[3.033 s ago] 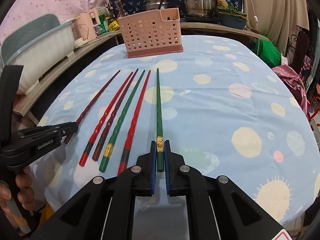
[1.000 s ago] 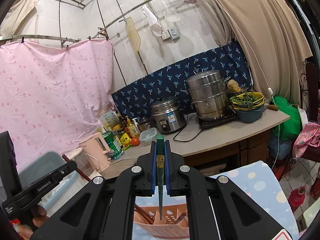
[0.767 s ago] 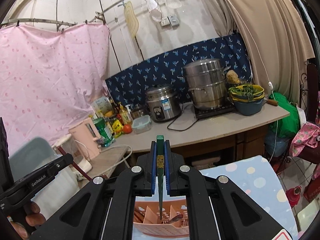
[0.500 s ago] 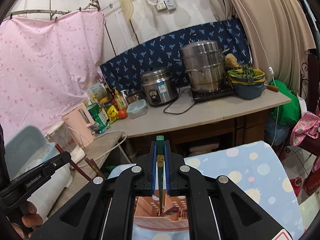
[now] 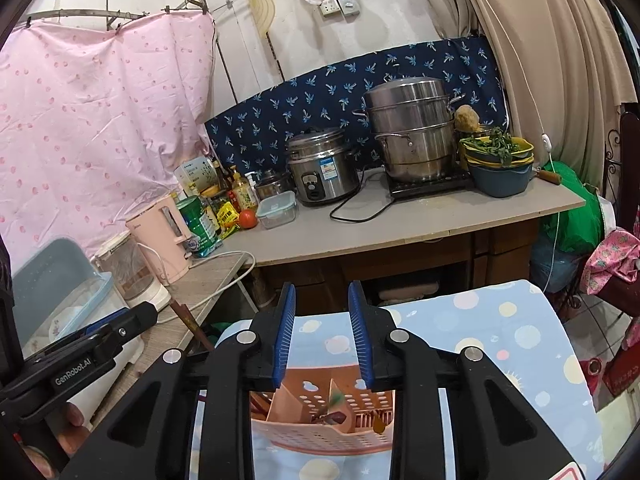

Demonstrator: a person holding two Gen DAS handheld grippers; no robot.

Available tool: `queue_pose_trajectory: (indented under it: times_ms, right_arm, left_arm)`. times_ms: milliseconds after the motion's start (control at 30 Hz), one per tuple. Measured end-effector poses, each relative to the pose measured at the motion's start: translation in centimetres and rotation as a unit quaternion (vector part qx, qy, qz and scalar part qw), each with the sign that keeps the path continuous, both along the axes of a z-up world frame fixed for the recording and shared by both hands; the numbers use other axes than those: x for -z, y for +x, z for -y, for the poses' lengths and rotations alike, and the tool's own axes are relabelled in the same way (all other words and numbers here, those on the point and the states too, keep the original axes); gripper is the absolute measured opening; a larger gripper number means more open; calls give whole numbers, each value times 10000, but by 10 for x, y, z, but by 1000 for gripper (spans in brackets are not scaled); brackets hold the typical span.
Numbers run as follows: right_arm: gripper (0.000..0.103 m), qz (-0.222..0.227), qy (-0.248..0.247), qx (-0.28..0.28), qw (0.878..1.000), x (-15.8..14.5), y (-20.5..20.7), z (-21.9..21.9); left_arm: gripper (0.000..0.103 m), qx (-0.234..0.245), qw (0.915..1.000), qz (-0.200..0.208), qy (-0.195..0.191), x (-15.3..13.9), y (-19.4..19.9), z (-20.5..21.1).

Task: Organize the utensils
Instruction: 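Lower the chopsticks into the basket and open both tools, then move both open tools back down to the remaining chopsticks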

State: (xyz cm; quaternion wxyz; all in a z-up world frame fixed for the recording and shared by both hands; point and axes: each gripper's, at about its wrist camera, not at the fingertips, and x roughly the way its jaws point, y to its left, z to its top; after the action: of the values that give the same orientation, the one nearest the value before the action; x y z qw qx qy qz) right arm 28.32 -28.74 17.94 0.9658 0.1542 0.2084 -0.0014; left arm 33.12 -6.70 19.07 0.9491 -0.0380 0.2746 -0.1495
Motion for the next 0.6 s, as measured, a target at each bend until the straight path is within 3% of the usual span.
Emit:
queue_pose_trajectory:
  times_ms: [400,600]
  right_arm:
    - [27,64,50,-169,9998,-7,-33,3]
    - [27,-71,14,-310,9995,6,-72,-3]
  left_arm:
    - [49,-82,9997,53,225,-1,-25,-8]
    - [52,-17,9995,-35,324,7,-53,-17]
